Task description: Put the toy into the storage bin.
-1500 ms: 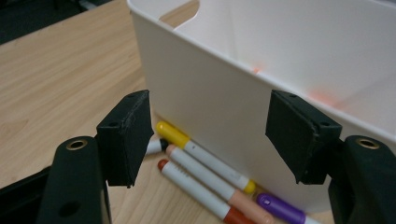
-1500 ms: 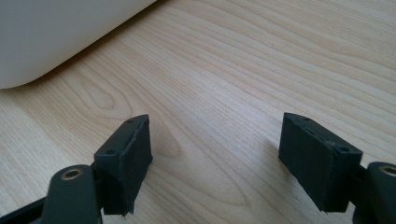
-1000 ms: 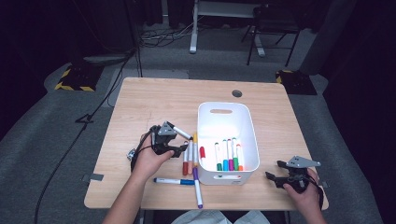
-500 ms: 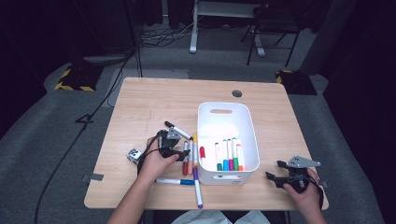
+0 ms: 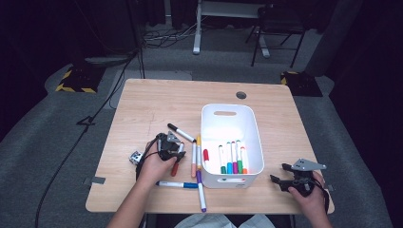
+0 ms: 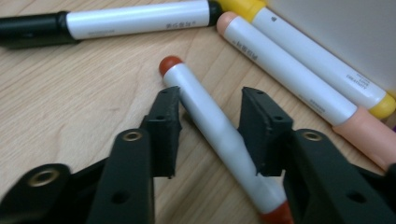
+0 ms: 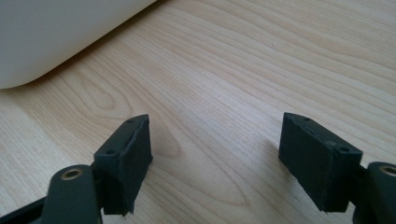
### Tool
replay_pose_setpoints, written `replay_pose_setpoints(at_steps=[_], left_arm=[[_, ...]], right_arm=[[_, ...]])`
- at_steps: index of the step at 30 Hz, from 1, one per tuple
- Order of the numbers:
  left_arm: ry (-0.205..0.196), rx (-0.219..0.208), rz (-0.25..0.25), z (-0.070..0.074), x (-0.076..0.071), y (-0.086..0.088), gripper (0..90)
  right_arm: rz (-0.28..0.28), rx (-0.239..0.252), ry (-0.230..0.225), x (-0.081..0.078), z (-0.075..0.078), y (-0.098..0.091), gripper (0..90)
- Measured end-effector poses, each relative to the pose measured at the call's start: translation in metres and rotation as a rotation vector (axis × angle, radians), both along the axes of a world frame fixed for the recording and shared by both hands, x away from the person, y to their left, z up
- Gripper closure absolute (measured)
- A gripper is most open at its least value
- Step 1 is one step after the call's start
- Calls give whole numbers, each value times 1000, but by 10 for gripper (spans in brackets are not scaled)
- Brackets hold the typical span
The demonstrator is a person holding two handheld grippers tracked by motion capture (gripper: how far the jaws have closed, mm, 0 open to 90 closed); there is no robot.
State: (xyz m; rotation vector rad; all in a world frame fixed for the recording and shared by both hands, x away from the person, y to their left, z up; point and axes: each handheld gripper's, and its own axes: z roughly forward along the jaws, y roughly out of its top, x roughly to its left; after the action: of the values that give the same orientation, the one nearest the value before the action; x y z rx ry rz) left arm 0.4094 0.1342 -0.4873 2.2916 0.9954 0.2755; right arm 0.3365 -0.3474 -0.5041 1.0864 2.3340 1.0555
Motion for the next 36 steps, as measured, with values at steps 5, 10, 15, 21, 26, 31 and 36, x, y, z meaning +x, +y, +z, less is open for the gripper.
replay_pose_setpoints(at_steps=[5,10,15,21,26,31,36], left_arm=[[-15,-4,22,-1,0,8,755],[-4,-9,24,-1,0,11,759],[-18,-63,17,9,-2,18,760],[-54,-140,18,30,-10,31,760],[-59,-174,-4,44,-16,37,761],[-65,-199,-26,57,-22,35,761],[-79,-228,-81,79,-26,36,762]], right_arm=[[0,0,0,0,0,0,257],[0,0,0,0,0,0,257],[0,0,0,0,0,0,258],[0,0,0,0,0,0,257],[0,0,0,0,0,0,257],[0,0,0,0,0,0,257],[-1,0,0,0,0,0,257]])
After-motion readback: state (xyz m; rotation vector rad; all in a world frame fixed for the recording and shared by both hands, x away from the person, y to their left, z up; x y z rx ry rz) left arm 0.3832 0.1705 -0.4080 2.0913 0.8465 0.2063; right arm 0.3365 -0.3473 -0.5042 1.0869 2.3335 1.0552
